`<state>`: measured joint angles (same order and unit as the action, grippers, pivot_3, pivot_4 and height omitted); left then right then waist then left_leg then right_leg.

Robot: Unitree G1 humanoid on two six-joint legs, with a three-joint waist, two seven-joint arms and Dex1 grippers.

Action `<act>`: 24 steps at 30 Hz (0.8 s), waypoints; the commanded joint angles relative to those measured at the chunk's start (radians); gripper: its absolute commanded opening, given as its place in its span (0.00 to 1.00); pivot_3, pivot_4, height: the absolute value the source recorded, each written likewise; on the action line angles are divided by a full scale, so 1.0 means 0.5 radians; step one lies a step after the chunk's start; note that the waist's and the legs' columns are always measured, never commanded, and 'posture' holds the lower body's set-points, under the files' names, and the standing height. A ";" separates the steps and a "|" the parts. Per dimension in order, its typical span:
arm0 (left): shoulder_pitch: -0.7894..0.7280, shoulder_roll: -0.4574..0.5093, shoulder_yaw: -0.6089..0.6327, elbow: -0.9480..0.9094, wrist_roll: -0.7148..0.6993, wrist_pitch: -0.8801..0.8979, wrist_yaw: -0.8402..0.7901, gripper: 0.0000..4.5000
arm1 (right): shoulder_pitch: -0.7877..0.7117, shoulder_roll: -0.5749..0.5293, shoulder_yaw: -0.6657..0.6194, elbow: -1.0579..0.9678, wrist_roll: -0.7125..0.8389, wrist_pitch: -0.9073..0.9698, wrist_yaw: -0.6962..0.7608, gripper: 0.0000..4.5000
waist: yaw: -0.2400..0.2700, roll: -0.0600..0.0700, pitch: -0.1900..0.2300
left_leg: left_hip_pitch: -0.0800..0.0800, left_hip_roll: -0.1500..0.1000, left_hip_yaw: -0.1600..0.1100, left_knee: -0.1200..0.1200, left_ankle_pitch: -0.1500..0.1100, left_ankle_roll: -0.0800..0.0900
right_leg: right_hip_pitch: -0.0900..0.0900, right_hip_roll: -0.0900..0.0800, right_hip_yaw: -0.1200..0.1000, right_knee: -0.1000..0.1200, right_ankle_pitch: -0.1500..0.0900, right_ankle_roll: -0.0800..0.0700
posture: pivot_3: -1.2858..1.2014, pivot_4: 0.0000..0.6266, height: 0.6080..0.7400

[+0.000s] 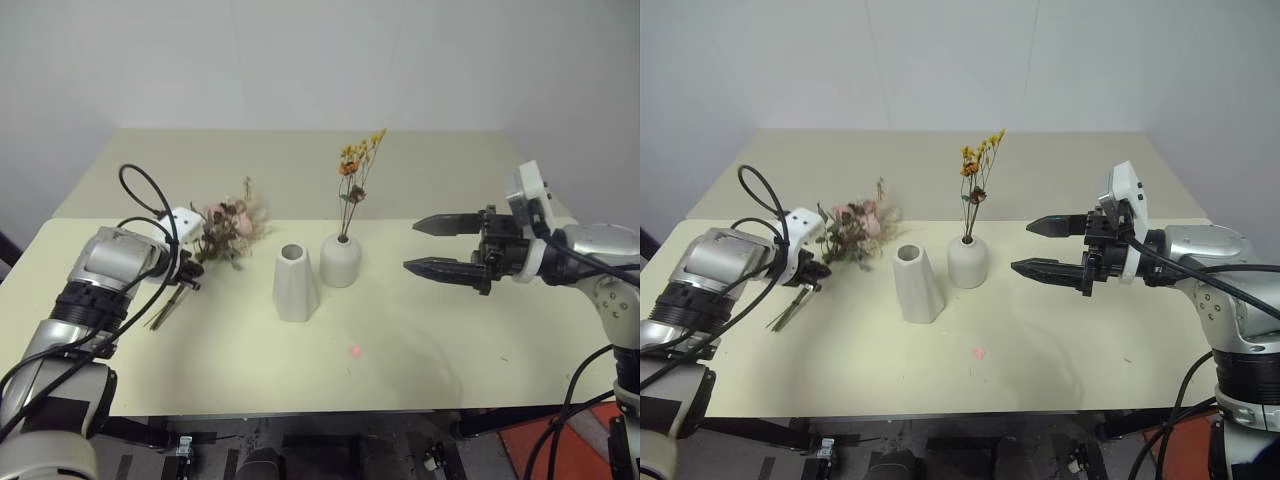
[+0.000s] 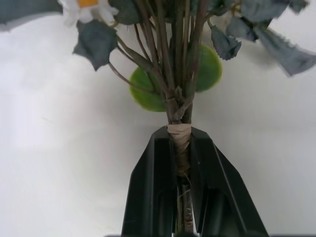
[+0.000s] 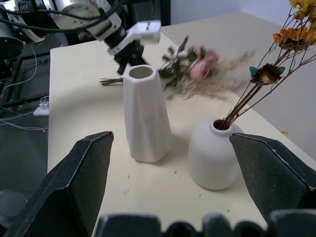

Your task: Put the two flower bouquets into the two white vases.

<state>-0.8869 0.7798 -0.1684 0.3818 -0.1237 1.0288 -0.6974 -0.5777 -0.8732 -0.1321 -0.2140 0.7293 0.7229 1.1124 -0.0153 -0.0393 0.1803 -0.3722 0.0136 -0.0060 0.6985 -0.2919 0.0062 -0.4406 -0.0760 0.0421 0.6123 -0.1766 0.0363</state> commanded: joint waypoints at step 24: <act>-0.120 -0.636 0.953 -0.554 -1.370 -0.653 -0.494 0.02 | 0.209 -0.069 -0.252 -0.124 0.065 0.012 -0.084 1.00 | 0.000 0.000 0.000 | -0.001 -0.002 0.000 0.006 0.000 0.000 | 0.003 -0.001 0.001 -0.002 0.004 0.003 | 0.52 0.24 1.00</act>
<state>-0.9366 0.4607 0.3114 0.1088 -0.8038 0.7410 -0.9164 -0.4763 -0.8893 -0.2094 -0.2408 0.7326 0.7248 1.0785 -0.0152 -0.0393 0.1803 -0.3731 0.0129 -0.0057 0.7016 -0.2919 0.0062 -0.4391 -0.0766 0.0425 0.6114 -0.1746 0.0380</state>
